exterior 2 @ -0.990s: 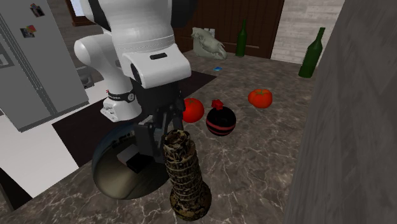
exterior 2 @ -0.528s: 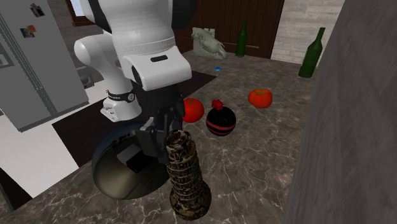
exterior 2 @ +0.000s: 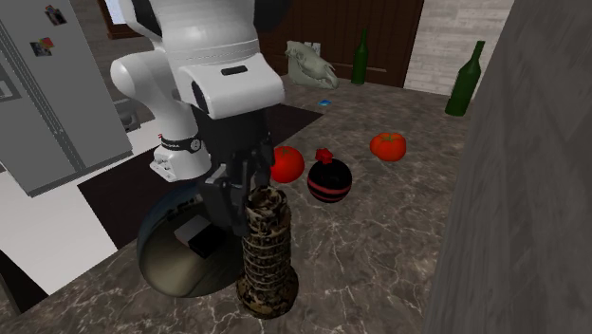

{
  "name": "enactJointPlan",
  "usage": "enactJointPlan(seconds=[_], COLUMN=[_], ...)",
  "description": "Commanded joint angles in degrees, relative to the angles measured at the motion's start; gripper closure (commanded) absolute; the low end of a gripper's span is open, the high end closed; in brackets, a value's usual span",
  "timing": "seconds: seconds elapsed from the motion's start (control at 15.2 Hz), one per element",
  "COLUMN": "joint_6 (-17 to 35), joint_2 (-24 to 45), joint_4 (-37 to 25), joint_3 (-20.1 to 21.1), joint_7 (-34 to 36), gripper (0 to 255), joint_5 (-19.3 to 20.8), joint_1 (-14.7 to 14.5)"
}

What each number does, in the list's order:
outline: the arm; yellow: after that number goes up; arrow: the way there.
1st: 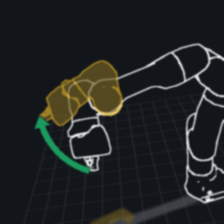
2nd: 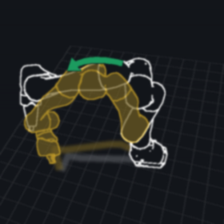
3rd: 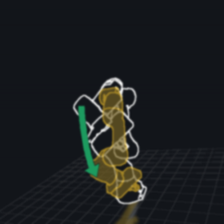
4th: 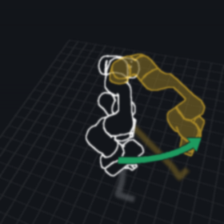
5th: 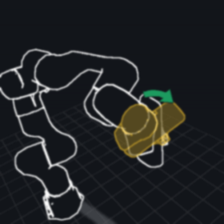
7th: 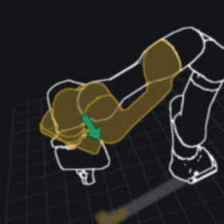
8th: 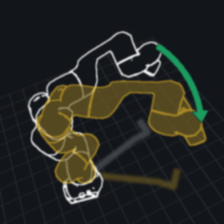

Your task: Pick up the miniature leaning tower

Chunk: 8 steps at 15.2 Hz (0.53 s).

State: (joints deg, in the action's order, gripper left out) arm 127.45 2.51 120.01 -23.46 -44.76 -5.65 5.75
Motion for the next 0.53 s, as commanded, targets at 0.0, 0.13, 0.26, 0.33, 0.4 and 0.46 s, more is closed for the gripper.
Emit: enactJointPlan(seconds=[0.0,0.13,0.26,0.33,0.4,0.46], joint_6=[-1.47,-2.92,-4.39,-5.12,-5.86,-6.59], joint_2=[-0.57,-1.19,-1.76,-2.03,-2.28,-2.53], joint_4=[-1.03,-1.94,-2.89,-3.39,-3.89,-4.42], joint_3=[-0.01,-0.01,0.00,0.01,0.02,0.03], joint_7=[0.34,0.67,0.98,1.13,1.27,1.40], gripper=[255,255,255,255,255,255], joint_5=[0.37,0.77,1.12,1.29,1.44,1.59], joint_1=[-0.03,-0.07,-0.09,-0.11,-0.12,-0.13])
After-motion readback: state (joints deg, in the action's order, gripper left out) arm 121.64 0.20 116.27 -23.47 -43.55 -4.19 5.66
